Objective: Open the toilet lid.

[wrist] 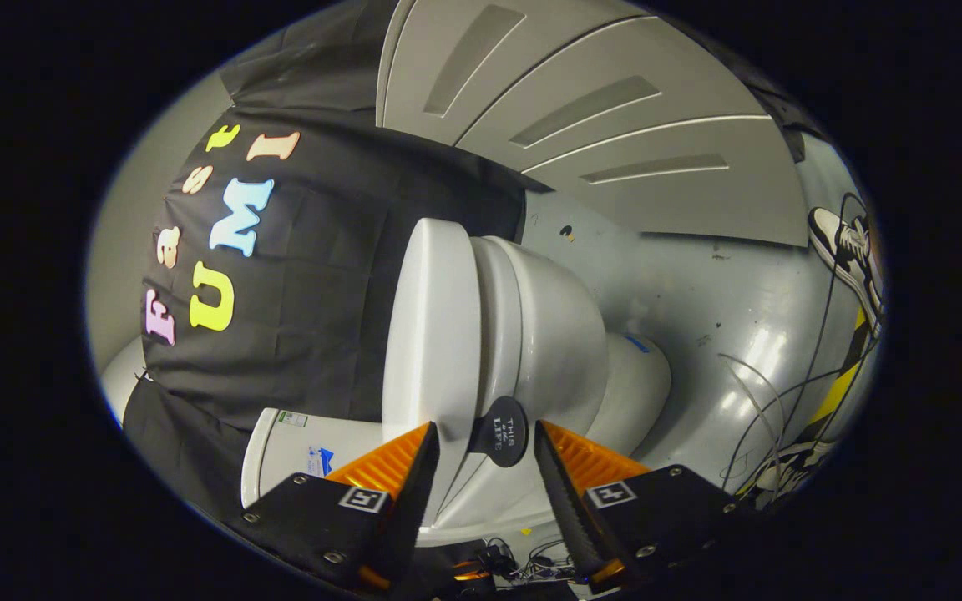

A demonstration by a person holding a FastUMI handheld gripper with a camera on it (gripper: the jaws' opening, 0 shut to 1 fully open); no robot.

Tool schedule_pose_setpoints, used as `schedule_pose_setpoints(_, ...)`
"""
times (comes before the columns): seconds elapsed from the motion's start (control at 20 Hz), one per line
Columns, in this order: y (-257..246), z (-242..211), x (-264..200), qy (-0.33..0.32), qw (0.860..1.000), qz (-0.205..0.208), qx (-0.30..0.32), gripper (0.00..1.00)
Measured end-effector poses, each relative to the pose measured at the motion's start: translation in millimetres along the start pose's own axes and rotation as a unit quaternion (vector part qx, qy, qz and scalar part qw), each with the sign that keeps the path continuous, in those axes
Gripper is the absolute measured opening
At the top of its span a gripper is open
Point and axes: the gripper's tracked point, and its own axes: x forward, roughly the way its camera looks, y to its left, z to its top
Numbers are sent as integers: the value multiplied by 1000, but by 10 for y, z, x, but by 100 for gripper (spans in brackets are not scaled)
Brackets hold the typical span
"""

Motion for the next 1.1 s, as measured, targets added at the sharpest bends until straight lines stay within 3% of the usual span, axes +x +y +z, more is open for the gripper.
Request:
schedule_pose_setpoints(0.45, -74, 66, 39, -7, 1000, 7, 10, 12)
schedule_pose_setpoints(0.65, -43, 80, 33, -7, 1000, 14, 3, 0)
schedule_pose_setpoints(1.1, 10, 44, -11, -6, 998, -18, -58, 0)
